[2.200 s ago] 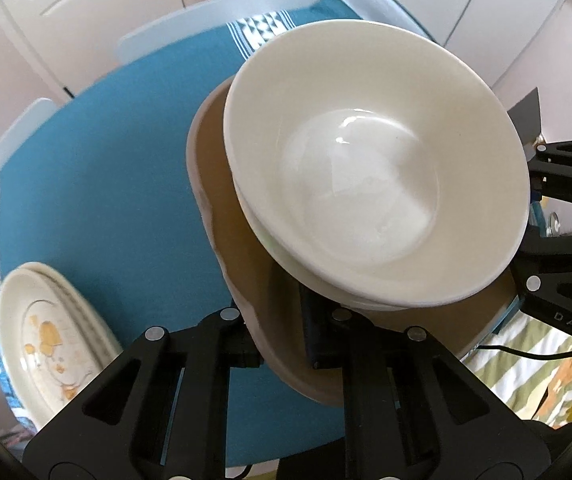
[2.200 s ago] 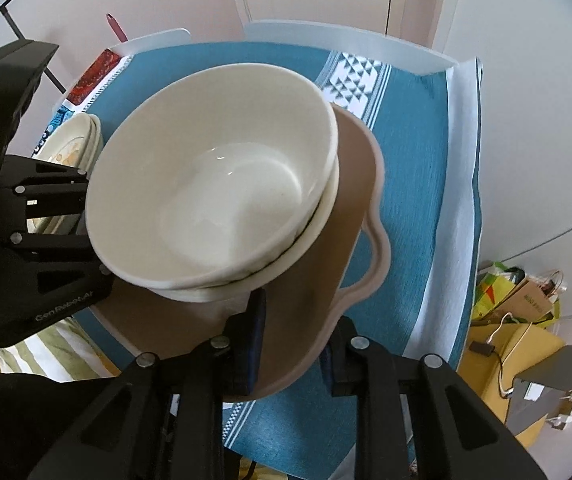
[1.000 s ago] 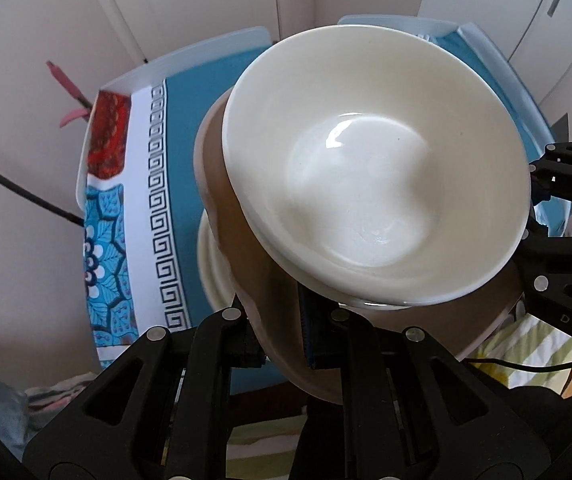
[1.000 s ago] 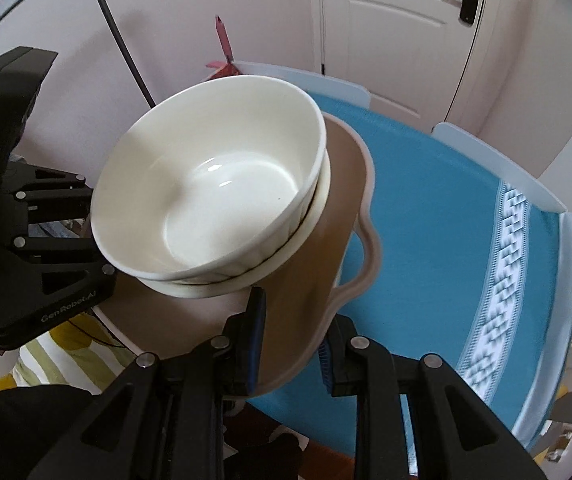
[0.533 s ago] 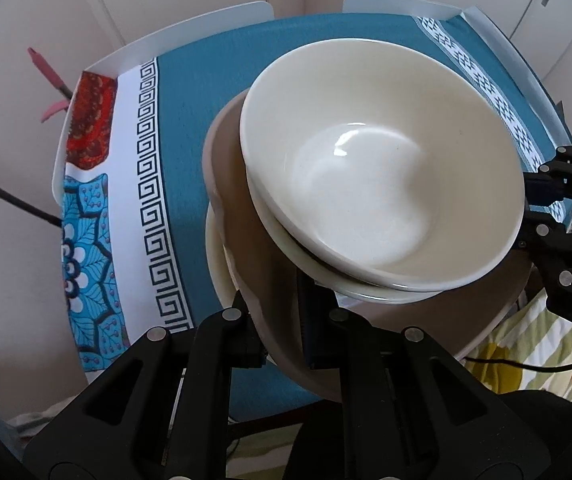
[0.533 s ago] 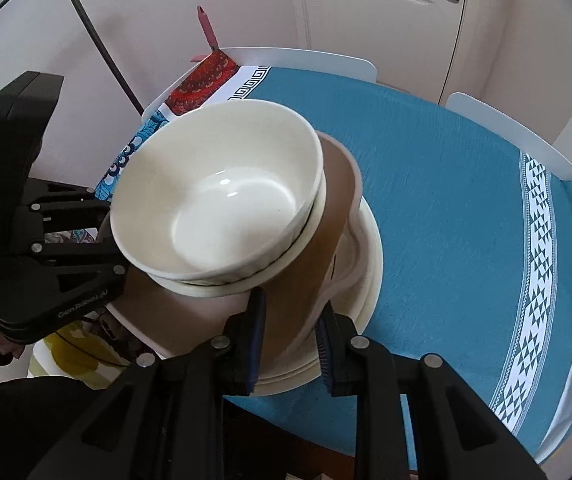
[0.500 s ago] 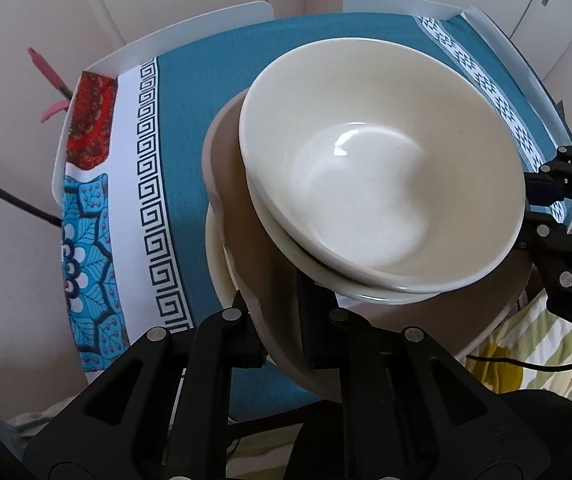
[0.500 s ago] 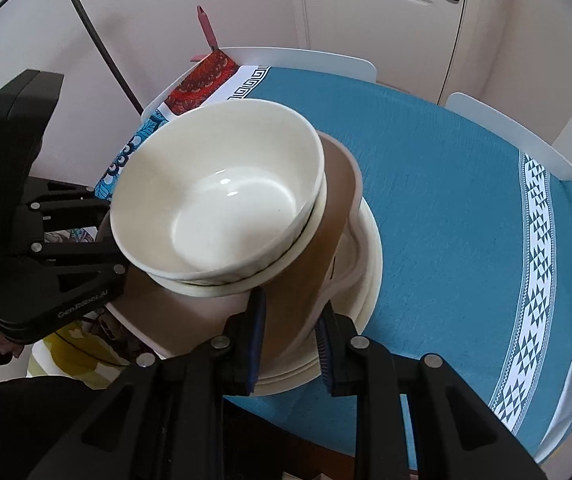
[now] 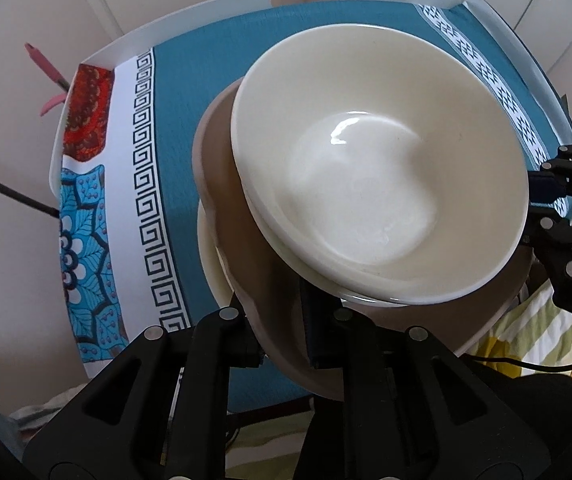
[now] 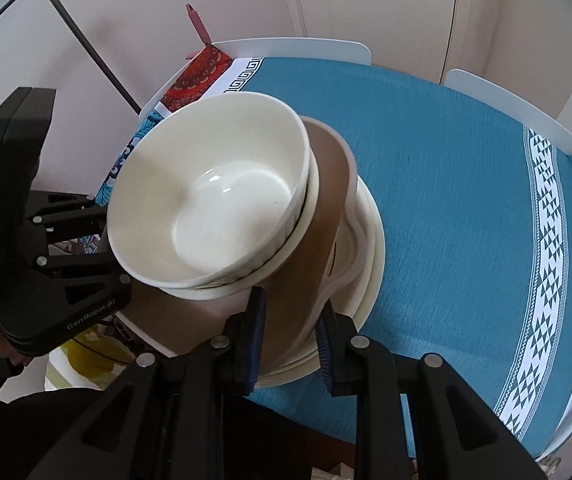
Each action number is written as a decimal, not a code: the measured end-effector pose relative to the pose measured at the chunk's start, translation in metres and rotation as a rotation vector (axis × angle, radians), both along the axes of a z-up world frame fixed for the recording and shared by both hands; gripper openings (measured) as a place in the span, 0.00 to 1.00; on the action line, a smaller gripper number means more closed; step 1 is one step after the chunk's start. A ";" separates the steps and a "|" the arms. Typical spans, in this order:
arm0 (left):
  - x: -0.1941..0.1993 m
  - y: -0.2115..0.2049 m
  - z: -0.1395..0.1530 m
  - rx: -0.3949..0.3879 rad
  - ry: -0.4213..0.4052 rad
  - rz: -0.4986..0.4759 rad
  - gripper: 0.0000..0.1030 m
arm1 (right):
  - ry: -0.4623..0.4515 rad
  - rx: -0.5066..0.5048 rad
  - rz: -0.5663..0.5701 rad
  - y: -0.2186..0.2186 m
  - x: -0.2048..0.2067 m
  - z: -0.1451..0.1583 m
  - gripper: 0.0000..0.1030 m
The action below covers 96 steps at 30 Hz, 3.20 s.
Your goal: Organize plates and bowls
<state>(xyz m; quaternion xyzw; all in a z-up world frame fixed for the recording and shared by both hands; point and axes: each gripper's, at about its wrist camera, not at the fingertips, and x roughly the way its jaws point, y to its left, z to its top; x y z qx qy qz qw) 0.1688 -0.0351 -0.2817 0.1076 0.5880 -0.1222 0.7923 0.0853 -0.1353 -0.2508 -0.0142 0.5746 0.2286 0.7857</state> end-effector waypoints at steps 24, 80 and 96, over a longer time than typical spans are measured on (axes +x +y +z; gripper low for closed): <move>-0.014 -0.006 0.019 0.049 0.029 -0.036 0.45 | 0.063 0.011 0.019 -0.002 0.006 0.003 0.22; -0.203 0.000 0.274 -0.151 -0.936 0.205 1.00 | -0.747 -0.042 -0.508 -0.064 -0.166 0.251 1.00; -0.197 -0.001 0.274 -0.137 -0.945 0.202 1.00 | -0.738 -0.052 -0.514 -0.063 -0.160 0.249 1.00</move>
